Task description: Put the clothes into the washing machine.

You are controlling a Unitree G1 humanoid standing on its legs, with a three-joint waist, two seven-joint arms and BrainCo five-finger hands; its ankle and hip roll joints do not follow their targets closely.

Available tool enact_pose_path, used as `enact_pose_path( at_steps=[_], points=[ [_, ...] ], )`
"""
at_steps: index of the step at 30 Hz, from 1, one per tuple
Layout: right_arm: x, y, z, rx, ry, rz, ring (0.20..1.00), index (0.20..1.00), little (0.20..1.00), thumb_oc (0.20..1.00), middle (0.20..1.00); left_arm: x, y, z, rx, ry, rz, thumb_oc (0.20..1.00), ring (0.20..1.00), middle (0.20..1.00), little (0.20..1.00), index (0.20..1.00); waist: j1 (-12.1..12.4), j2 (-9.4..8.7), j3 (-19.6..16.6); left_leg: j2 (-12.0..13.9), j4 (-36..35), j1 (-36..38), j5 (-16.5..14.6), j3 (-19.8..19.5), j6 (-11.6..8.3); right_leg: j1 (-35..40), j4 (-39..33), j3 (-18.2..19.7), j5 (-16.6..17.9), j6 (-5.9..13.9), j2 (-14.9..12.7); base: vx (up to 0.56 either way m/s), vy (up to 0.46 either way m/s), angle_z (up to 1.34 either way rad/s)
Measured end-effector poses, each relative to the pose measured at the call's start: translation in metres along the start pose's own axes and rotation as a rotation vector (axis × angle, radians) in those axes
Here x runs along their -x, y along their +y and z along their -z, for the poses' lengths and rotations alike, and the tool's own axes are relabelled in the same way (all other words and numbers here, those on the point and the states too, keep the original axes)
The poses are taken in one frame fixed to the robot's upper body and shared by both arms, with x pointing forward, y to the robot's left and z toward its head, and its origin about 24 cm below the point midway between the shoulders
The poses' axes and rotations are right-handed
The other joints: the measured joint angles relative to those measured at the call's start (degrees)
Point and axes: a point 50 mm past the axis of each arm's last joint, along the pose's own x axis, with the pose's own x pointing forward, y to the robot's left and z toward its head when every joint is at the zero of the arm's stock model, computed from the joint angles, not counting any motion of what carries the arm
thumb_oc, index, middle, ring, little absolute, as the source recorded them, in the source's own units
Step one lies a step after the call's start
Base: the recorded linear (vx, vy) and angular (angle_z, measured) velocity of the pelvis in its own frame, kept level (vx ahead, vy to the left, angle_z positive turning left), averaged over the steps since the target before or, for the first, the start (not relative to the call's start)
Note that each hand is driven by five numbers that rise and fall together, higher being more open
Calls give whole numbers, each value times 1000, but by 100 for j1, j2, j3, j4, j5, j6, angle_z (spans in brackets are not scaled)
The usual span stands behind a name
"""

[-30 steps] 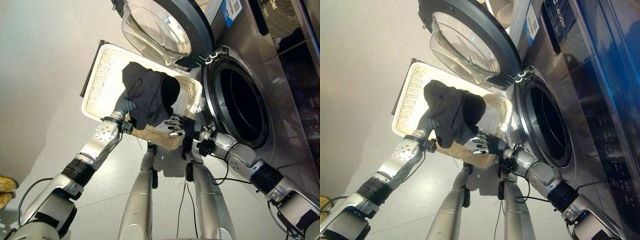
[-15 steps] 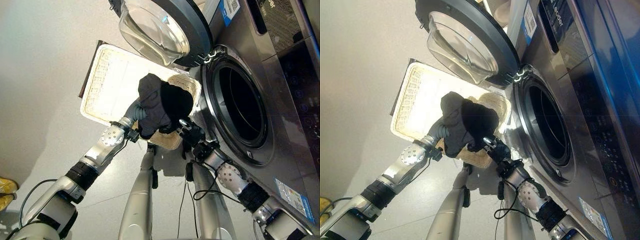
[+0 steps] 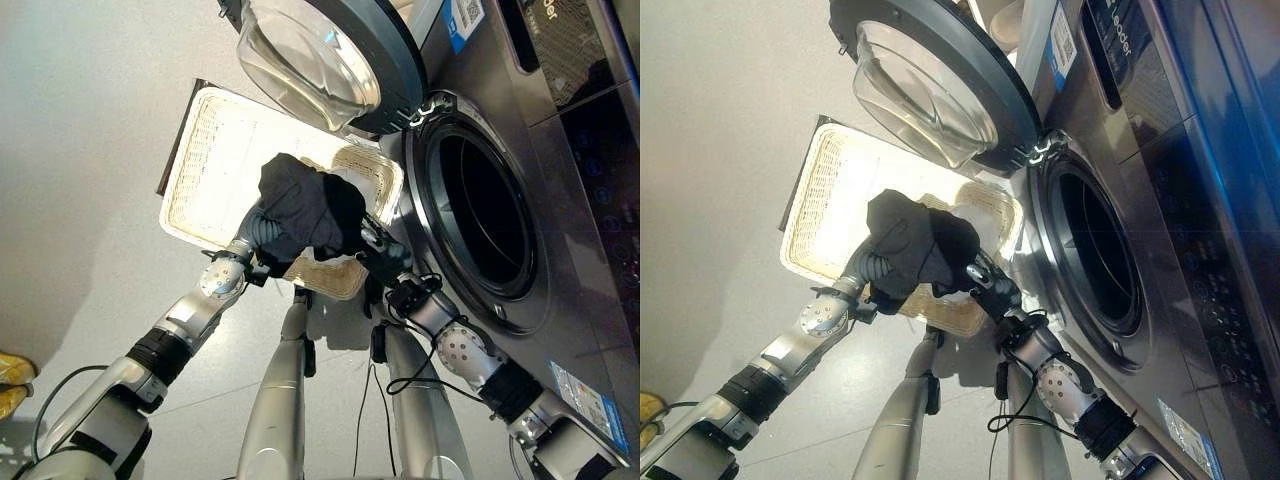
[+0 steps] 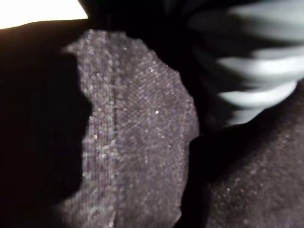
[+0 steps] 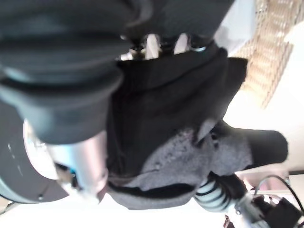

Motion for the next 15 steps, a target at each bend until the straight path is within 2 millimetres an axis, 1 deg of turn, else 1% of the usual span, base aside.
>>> enact_pose_path(
  at_steps=[4, 7, 11, 12, 15],
  points=[
    [1, -1, -1, 12, 2, -9, 1000, 1000, 1000, 1000, 1000, -1, -9, 1, -45, 16, 72, 200, 200, 200, 200, 200, -1, 0, 0, 2, 0, -2, 0, 1, 0, 0, -3, 0, -1, 1, 3, 0, 0, 0],
    [1, -2, -1, 63, 19, -13, 1000, 1000, 1000, 1000, 1000, -4, -15, -1, -83, 25, 131, 200, 200, 200, 200, 200, -5, 0, 0, 2, -1, -7, 0, 0, 0, -1, -8, 0, -1, 2, 5, 0, 0, 0],
    [1, -3, -4, 105, 32, -14, 1000, 1000, 1000, 1000, 1000, -8, -15, -6, -137, 17, 181, 200, 200, 200, 200, 200, -13, -1, 0, 4, -1, -14, -3, -1, -3, -2, -13, 0, -1, 2, 8, 0, 0, 0],
    [1, -4, -4, 125, 47, -10, 1000, 1000, 1000, 1000, 1000, -10, -15, -9, -162, 12, 224, 200, 200, 200, 200, 200, -16, -1, 0, 4, -1, -14, -3, -1, -3, -2, -15, -1, -1, 2, 9, 0, 0, 0],
    [0, -3, -5, 132, 54, -11, 1000, 1000, 1000, 1000, 1000, -11, -13, -11, -173, 10, 246, 200, 200, 200, 200, 200, -16, -1, 0, 6, -3, -20, -4, -1, -3, -2, -30, -1, -1, 1, 13, 0, 0, 0]
  ],
)
